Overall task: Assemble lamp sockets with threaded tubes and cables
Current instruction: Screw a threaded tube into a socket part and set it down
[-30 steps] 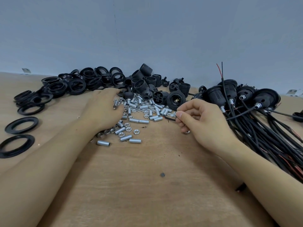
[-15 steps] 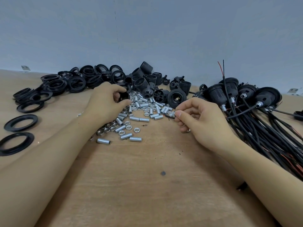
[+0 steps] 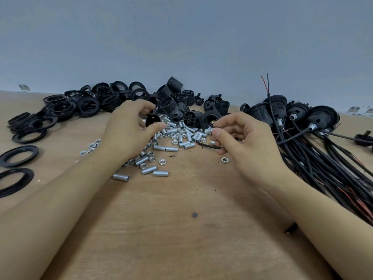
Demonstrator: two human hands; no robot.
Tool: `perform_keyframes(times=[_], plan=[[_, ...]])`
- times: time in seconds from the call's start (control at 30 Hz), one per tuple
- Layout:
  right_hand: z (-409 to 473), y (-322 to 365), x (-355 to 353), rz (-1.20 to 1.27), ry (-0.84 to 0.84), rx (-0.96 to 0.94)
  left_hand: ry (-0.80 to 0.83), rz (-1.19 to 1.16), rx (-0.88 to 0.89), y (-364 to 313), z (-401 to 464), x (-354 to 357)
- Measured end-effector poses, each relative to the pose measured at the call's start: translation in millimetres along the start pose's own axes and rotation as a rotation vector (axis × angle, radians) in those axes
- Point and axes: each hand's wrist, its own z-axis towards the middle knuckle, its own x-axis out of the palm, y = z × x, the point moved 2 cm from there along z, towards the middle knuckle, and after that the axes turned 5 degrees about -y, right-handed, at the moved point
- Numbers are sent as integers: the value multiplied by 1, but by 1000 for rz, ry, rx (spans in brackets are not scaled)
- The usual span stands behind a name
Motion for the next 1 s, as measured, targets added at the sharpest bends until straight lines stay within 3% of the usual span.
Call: perform_keyframes(times=[0.1, 0.3, 0.47, 0.63, 0.77, 0.87, 1.0], plan=[[-1, -1, 1, -13, 5, 10, 59, 168, 40, 8, 2, 3], [0, -2, 1, -30, 11, 10, 144, 103, 324, -7, 8, 15], [-1, -3, 0, -30, 21, 7, 321, 380, 349, -24, 37, 34], [0, -3, 0, -33, 11, 6, 236, 448, 392, -27, 49, 39], [0, -4, -1, -24, 11, 6, 207, 260, 282, -20, 41, 32], [1, -2, 0, 25, 9, -13, 50, -125, 153, -20, 21, 11], [-1, 5, 1, 180, -1, -52, 256, -725, -20, -32, -20, -3]])
